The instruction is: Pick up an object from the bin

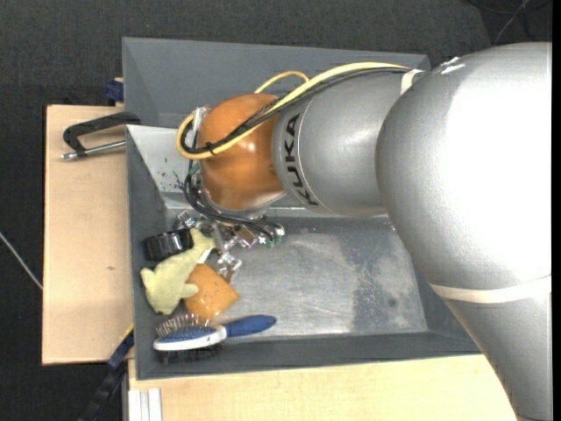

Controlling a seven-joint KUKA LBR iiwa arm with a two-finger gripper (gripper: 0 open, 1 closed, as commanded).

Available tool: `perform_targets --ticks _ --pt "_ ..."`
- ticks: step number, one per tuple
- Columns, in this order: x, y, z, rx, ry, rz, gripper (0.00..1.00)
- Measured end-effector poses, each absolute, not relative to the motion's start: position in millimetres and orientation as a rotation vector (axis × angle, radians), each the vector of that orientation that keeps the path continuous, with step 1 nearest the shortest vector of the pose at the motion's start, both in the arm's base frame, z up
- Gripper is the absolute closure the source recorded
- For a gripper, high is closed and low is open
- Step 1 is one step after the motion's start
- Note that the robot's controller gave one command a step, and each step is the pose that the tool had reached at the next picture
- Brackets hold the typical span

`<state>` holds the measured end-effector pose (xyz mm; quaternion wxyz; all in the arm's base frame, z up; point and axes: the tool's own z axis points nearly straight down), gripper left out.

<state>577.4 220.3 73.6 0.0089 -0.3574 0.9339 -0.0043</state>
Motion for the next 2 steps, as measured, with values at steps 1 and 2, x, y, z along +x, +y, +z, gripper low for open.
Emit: perform_targets --ticks 1,2 --pt "577.4 224 76 -1.114 2.914 -0.003 1.0" --pt "582.5 229 242 -1.032 2.951 0.003 1.0"
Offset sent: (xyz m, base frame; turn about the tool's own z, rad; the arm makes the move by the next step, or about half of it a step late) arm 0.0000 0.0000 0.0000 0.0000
